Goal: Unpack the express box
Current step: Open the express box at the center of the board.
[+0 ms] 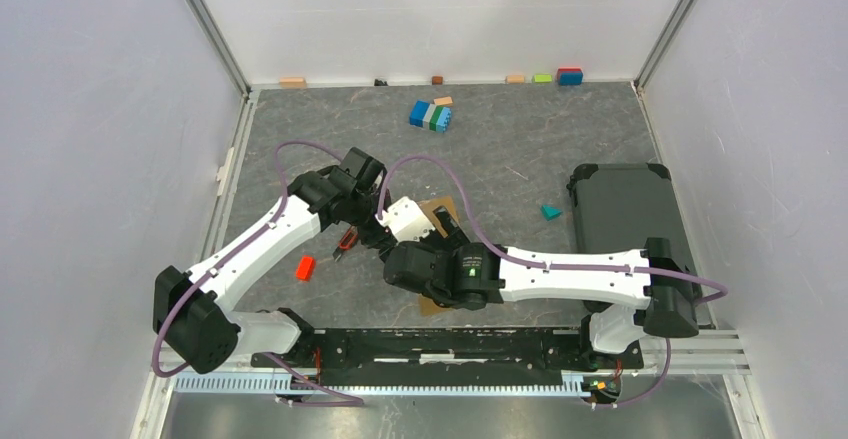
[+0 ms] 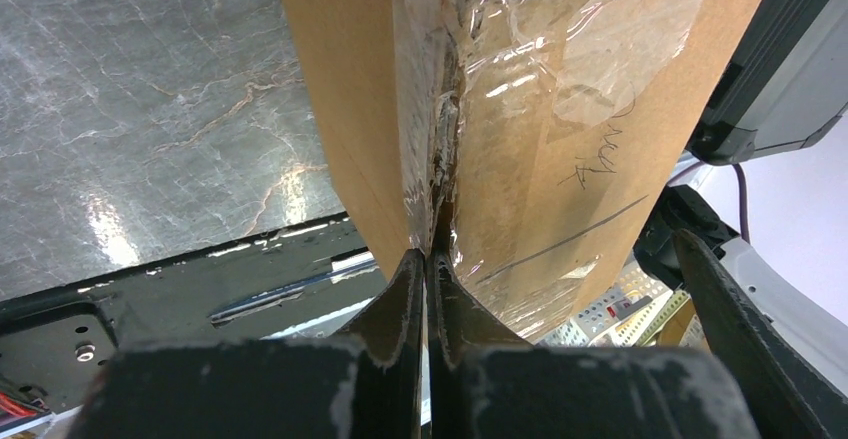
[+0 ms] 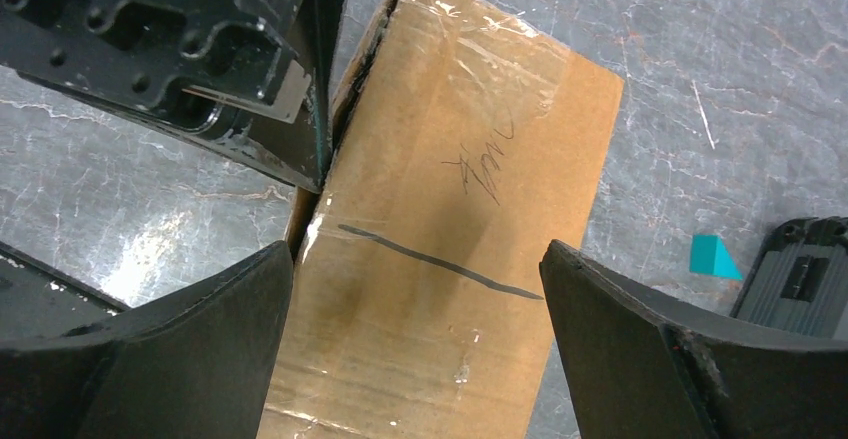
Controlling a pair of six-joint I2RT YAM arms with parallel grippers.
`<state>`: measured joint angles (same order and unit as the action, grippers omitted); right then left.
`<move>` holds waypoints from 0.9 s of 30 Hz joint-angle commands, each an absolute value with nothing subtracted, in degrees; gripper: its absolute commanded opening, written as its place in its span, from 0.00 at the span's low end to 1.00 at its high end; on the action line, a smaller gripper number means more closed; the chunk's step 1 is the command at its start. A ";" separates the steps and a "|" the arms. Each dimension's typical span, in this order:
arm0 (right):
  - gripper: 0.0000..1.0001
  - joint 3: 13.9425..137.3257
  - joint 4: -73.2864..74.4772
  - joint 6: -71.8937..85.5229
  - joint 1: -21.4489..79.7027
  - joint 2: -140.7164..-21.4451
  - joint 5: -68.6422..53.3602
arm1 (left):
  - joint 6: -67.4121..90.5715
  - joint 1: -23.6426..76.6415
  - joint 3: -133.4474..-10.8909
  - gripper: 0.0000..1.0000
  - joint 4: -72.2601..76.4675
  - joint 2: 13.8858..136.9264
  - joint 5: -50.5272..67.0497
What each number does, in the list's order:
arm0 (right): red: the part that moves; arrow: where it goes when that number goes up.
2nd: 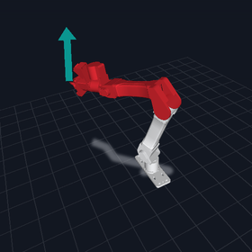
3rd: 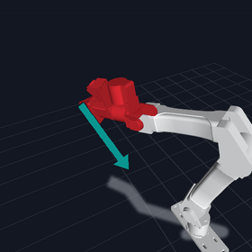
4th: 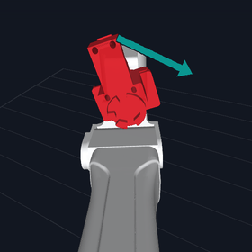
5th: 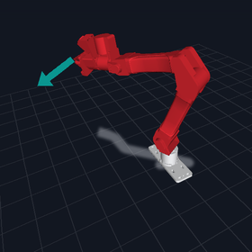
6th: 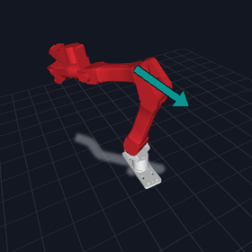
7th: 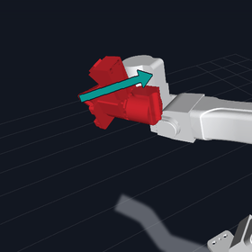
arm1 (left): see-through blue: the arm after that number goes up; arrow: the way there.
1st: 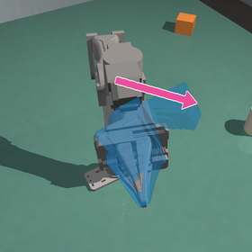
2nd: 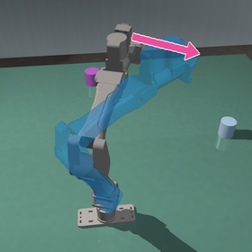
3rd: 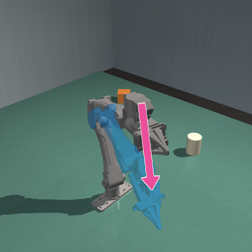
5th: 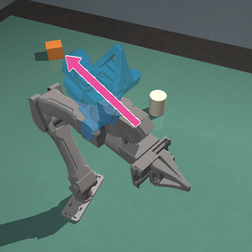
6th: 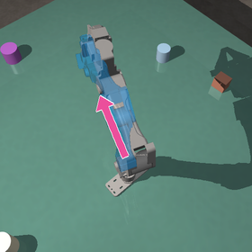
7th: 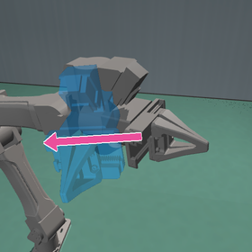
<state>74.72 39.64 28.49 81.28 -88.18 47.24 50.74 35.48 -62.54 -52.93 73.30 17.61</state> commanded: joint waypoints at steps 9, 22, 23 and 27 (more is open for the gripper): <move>0.98 73.78 39.49 31.61 79.39 -89.08 44.88 | 52.82 35.86 -61.35 0.02 -50.73 71.75 20.42; 0.98 73.56 39.83 29.92 81.27 -91.09 42.13 | 53.09 35.96 -61.44 0.02 -50.71 73.20 20.21; 0.98 74.24 40.75 29.83 81.51 -91.51 42.55 | 53.02 35.95 -61.42 0.02 -50.76 73.40 20.21; 0.98 74.05 39.24 29.66 81.83 -89.99 38.91 | 52.56 36.08 -61.46 0.02 -50.82 74.03 20.04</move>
